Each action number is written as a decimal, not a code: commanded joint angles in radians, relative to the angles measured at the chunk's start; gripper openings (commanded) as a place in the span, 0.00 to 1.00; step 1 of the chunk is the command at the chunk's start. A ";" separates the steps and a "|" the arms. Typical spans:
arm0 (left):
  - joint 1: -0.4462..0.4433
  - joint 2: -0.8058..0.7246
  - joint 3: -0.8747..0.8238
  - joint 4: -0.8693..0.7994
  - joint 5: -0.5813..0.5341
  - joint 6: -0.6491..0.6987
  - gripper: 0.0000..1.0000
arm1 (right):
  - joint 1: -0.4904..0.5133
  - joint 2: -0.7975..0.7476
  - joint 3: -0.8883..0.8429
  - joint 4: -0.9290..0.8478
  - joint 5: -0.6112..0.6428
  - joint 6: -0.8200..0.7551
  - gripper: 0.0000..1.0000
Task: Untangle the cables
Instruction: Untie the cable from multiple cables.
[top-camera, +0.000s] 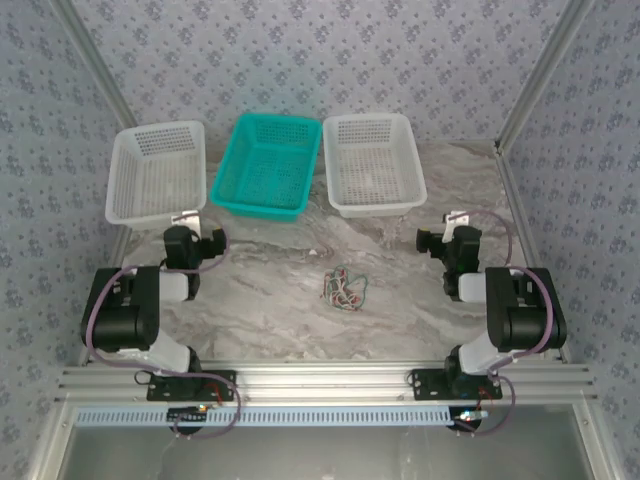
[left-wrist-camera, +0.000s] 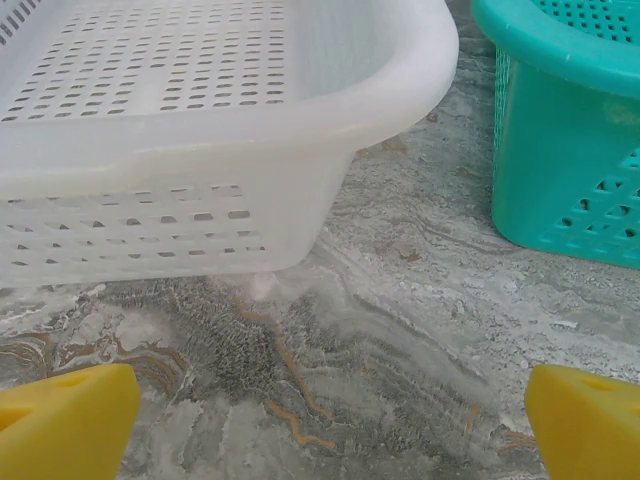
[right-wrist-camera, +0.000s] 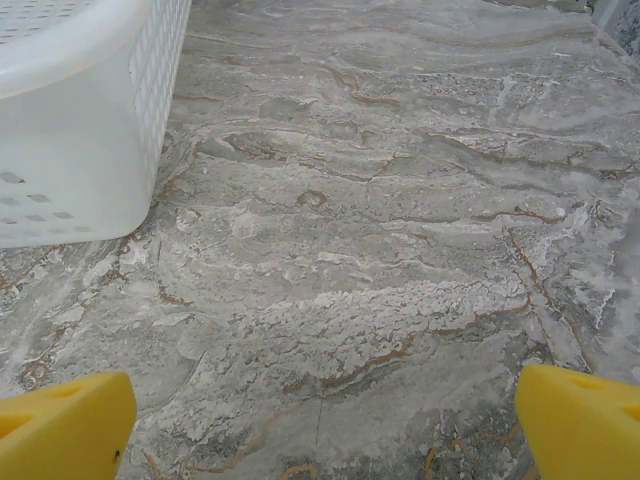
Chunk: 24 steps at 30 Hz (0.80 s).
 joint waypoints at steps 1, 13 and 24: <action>-0.003 -0.012 0.012 0.036 0.019 0.009 0.99 | -0.005 -0.012 0.013 0.014 -0.012 -0.015 1.00; -0.002 -0.010 0.012 0.036 0.020 0.007 1.00 | -0.028 -0.013 0.012 0.017 -0.053 -0.002 1.00; 0.003 -0.051 0.005 0.017 -0.015 -0.010 0.99 | -0.009 -0.374 0.218 -0.622 0.211 0.258 0.99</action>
